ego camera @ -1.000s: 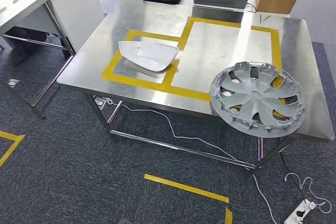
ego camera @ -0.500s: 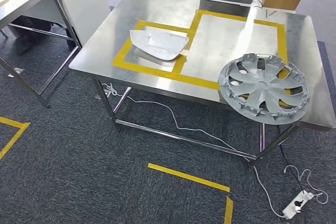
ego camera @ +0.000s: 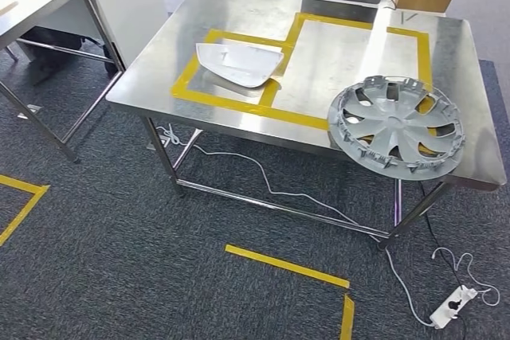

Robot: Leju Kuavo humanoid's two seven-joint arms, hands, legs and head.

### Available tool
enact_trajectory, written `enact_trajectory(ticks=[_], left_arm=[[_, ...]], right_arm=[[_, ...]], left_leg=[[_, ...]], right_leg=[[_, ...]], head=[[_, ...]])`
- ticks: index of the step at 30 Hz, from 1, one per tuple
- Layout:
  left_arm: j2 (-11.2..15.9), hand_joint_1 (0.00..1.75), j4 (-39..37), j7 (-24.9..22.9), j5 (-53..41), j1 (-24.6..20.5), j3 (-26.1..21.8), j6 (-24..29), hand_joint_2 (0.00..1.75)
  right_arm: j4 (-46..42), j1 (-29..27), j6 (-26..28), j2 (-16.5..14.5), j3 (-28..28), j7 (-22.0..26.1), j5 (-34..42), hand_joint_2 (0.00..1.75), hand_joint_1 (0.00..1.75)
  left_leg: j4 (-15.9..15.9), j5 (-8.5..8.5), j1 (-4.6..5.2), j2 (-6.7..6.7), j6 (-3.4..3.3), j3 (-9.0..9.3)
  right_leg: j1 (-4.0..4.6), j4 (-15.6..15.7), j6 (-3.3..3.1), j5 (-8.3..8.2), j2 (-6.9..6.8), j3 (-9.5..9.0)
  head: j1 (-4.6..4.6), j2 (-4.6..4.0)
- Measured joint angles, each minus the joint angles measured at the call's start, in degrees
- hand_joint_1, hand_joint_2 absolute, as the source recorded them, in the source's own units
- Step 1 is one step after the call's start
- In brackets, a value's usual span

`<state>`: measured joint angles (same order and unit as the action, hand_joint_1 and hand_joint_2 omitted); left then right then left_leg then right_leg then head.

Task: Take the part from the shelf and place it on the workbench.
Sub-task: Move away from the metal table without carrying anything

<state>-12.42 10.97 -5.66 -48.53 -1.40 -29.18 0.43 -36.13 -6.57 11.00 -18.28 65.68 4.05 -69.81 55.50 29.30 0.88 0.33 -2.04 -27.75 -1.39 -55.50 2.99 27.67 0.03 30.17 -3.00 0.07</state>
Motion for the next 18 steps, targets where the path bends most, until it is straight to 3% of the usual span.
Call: enact_trajectory(ticks=[4,8,18], left_arm=[[2.6,0.00,0.0,3.7,-1.0,-0.1,0.3,-4.9,0.00],[4.2,0.00,0.0,4.5,-1.1,-0.1,0.3,-5.7,0.00],[5.2,0.00,0.0,4.4,0.3,-0.2,0.0,-7.7,0.00]], right_arm=[[4.9,1.3,-4.1,1.4,0.9,-1.4,-4.4,0.00,0.00],[9.7,2.3,-5.3,3.4,1.5,-2.9,-6.5,0.00,0.00],[16.9,3.6,-6.1,6.5,1.9,-5.2,-9.7,0.00,0.00]], left_leg=[[0.0,-0.20,-0.32,-0.03,0.56,-0.08],[-0.1,-0.42,-0.39,-0.08,0.87,-0.22],[0.0,-0.57,-0.31,-0.08,0.87,-0.31]], right_leg=[[0.33,0.0,-0.49,-0.09,0.00,0.12],[0.36,-0.1,-0.72,-0.25,-0.07,0.25],[0.29,-0.2,-0.82,-0.50,-0.07,0.33]], head=[[0.01,0.00],[0.01,0.00],[0.02,0.00]])
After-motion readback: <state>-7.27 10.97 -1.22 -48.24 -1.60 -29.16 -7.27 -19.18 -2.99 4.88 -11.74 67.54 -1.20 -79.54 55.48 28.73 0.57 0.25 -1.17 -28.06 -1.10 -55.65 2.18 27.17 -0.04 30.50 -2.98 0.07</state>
